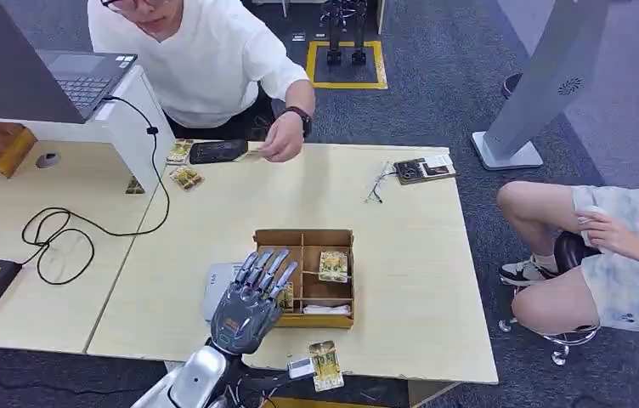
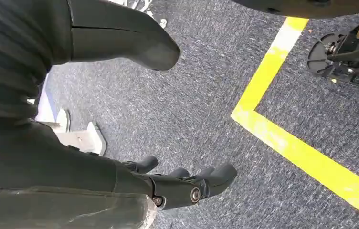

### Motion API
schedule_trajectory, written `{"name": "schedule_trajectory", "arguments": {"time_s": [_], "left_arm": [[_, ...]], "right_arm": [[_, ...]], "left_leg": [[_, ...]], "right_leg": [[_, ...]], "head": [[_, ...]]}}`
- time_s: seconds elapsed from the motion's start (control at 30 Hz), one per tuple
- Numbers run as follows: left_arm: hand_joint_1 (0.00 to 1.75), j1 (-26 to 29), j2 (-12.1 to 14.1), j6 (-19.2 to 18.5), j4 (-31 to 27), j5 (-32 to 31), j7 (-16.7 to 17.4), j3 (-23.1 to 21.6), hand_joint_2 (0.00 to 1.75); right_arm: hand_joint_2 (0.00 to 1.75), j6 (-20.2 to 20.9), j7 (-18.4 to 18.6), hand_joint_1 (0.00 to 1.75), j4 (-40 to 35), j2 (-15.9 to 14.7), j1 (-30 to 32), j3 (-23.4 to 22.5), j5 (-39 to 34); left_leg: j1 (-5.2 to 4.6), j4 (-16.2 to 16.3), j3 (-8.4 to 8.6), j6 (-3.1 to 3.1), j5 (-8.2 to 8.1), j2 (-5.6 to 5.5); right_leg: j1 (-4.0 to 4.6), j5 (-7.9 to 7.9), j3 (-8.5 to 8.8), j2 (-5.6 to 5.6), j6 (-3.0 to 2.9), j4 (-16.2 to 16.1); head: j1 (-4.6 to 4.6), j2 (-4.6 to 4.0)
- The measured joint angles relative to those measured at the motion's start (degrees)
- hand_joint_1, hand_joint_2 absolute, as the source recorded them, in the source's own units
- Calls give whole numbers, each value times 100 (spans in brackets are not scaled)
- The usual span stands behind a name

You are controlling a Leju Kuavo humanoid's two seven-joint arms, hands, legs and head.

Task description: Pass the card to the sensor for recognition and then transmit it.

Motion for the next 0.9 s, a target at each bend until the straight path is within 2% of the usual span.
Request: {"name": "schedule_trajectory", "arguments": {"time_s": [0.27, 0.5, 0.67, 0.8, 0.87, 0.9], "left_arm": [[0, -54, 81, 0, 11, 37, 138, -188, 175], [0, -53, 98, 0, 7, 151, 127, -234, 175], [0, 130, 96, 2, -274, 155, 63, -212, 175], [0, 568, 30, 4, -818, 166, -232, 20, 175], [0, 775, -110, 7, -1188, 285, -596, 256, 175], [0, 880, -227, 7, -1402, 360, -899, 408, 175]], "right_arm": [[175, 0, -17, 0, 0, -2, 0, -2, 0], [175, -4, -17, 0, 0, -2, 1, -2, -2], [175, -9, -15, 0, 0, -2, 5, -2, -13], [175, -31, -15, 0, 2, -2, 16, -2, -22], [175, -44, -15, 0, 2, -2, 23, -2, -53], [175, -50, -15, 0, 2, -2, 23, -2, -61]], "left_leg": [[0, 0, 3, 0, 0, -1], [0, 0, 3, 0, 0, -1], [0, 0, 3, 0, 0, 1], [0, 1, -9, -4, 2, 3], [0, 1, -15, -3, 2, 2], [-1, 1, -18, -2, 1, 2]], "right_leg": [[0, 0, 4, 0, 0, 0], [0, 0, 4, 0, 0, 0], [0, 0, 3, 0, 0, 0], [0, 0, -16, 4, 0, 0], [0, 0, -19, 3, 1, 0], [0, -1, -23, 3, 1, 0]], "head": [[0, 0], [0, 0], [2, 0], [0, 0], [0, 0], [0, 0]]}}
